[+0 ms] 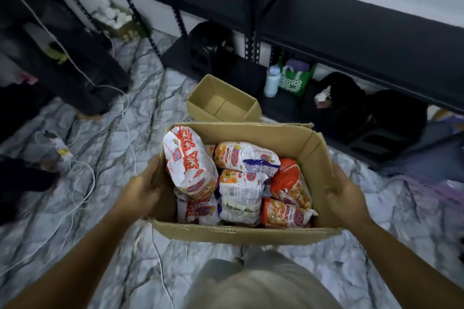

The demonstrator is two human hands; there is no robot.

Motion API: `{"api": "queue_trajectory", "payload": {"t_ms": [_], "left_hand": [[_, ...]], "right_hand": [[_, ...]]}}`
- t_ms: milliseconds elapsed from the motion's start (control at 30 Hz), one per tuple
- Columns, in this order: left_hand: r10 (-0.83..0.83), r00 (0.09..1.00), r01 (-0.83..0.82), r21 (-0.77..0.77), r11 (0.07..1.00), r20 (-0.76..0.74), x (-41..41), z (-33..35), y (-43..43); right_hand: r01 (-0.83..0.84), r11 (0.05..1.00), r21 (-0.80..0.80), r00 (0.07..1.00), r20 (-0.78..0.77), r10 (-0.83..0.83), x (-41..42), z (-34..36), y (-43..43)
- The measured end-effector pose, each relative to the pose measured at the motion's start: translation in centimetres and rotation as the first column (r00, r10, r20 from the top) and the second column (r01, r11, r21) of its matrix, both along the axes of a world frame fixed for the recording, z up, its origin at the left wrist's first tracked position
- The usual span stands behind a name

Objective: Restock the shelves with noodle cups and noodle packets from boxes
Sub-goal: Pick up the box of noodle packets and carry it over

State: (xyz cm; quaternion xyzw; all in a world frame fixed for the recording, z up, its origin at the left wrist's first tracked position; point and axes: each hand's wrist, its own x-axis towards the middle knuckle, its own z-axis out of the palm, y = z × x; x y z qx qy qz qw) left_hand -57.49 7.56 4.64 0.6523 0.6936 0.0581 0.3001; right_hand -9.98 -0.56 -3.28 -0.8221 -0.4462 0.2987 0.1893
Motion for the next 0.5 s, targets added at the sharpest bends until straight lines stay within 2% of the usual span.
{"api": "queue_trajectory", "payload": {"t_ms": [267,500], "left_hand": [[-0.327,0.944,0.328,-0.005,0.945,0.038,5.5,-1.0,10.2],[-0.499,0.86,0.504,-0.027,0.863,0.111,10.9,-2.3,17.6]], "right_hand": [[0.259,0.964,-0.053,0.966,0.031,-0.258,1.1,2.7,-1.8],[0.477,0.876,-0.068,0.879,0.057,-0.474,-0.3,4.4,-3.5]]}}
